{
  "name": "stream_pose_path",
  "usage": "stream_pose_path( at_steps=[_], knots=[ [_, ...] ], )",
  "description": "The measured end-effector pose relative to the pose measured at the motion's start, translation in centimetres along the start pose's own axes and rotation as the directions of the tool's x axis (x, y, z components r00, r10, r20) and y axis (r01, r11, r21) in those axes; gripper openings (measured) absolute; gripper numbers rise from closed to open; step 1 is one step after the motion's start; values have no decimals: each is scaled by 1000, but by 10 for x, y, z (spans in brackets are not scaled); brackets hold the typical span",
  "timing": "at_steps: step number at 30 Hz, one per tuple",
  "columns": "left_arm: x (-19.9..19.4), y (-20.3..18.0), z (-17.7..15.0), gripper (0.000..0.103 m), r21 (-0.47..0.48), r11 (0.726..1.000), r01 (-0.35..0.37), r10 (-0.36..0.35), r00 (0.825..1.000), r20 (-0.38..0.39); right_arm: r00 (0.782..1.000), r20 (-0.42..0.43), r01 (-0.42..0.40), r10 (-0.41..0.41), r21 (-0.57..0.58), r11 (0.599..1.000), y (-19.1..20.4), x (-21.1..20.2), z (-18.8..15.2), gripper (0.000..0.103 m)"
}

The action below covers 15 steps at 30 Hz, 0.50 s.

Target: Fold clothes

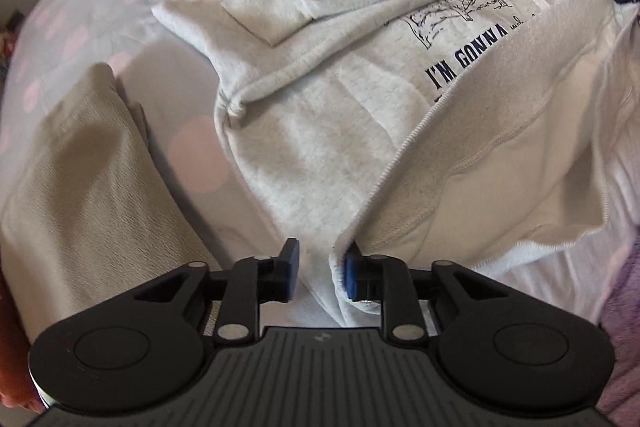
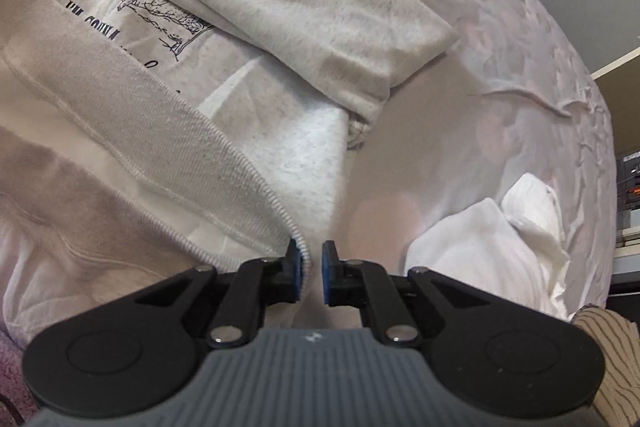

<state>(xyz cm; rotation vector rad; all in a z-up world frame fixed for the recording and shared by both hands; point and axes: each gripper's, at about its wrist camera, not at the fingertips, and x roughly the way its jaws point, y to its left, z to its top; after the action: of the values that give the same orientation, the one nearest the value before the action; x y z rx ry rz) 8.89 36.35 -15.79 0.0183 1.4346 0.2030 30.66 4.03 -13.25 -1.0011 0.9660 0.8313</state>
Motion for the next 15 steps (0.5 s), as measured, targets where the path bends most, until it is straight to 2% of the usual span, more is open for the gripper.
stream_pose_path(
  at_steps=[2,4,7,10,15],
  knots=[
    [3,4,0,38,-44,999,20,-21,999,-27,1000,-18,-8,9,7,1000,-4,0,0,26],
    [5,11,2,42,-113,992,57,-63,997,-49,999,-27,-21,22,28,999,-9,-2,1,33],
    [9,17,5,42,-215,972,100,-119,990,-80,997,-46,-63,68,102,993,-18,-7,0,36],
    [11,17,4,42,-288,951,111,-148,983,-107,994,-55,-86,95,156,984,-21,-14,-4,39],
    [5,-1,0,42,-297,949,108,-158,976,-150,987,-62,-127,145,227,966,-18,-25,-11,40]
  ],
)
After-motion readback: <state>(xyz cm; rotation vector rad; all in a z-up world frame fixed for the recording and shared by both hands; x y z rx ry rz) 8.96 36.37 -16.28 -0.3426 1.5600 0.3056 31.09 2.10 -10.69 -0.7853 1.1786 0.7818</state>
